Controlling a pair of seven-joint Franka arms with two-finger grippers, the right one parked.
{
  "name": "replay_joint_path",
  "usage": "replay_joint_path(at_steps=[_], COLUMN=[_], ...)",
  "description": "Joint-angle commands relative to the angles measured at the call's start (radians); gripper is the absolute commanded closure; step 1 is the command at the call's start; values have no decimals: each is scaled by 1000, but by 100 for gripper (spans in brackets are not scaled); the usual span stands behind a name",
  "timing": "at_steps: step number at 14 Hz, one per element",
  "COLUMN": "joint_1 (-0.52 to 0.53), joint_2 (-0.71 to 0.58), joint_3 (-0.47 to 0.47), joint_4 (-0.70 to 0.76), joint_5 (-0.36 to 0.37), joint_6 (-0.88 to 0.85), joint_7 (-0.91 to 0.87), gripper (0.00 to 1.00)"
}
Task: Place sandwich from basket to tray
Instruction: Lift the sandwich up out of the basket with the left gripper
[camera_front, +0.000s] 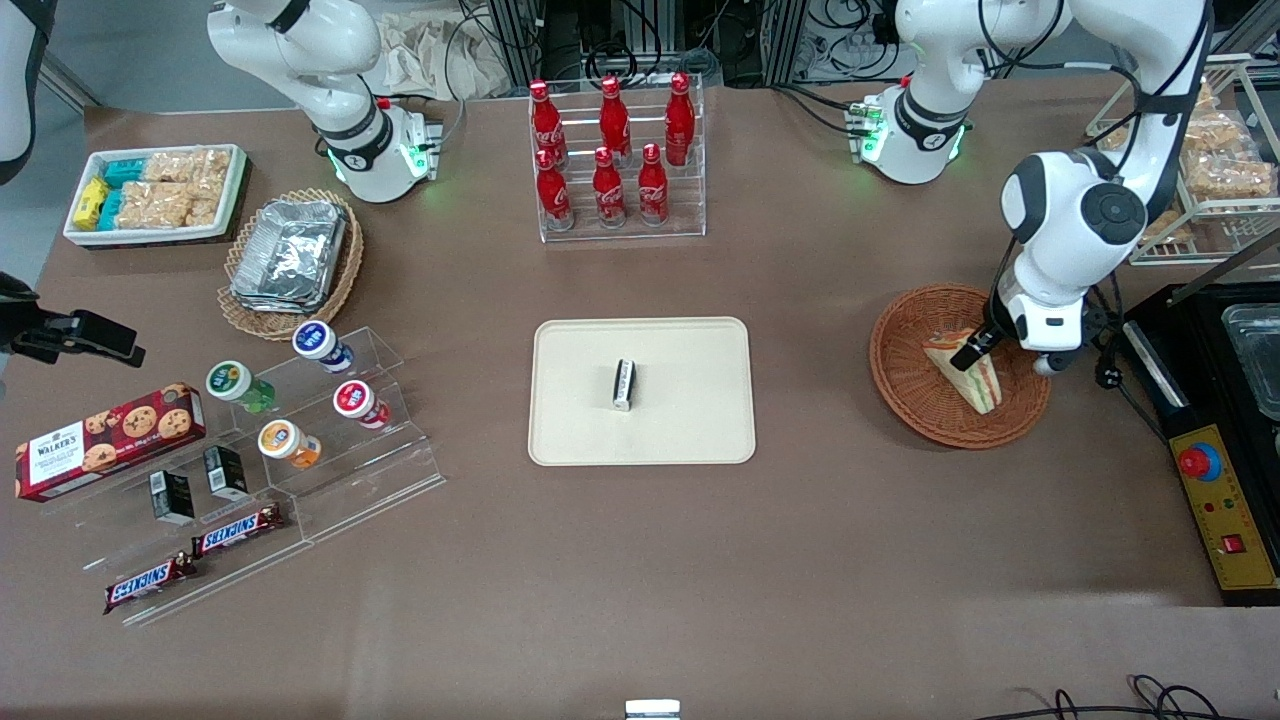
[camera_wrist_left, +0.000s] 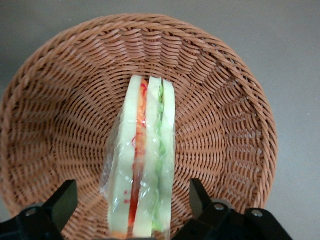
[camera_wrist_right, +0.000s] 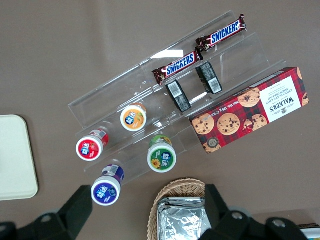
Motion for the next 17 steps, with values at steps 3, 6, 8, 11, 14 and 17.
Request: replay_joint_path(at_steps=[3, 6, 8, 11, 14, 17], joint_1=[1, 4, 4, 5, 9, 7], joint_2=[53, 70, 68, 3, -141, -249], joint_3=[1, 1, -1, 2, 8, 7], joint_4=[-42, -40, -39, -34, -14, 65], joint_5=[2, 2, 2, 2, 1, -1], joint_6=[133, 137, 136, 95, -89, -299], joint_7=[4, 4, 4, 62, 159, 251], gripper=[24, 100, 100, 100, 100, 100])
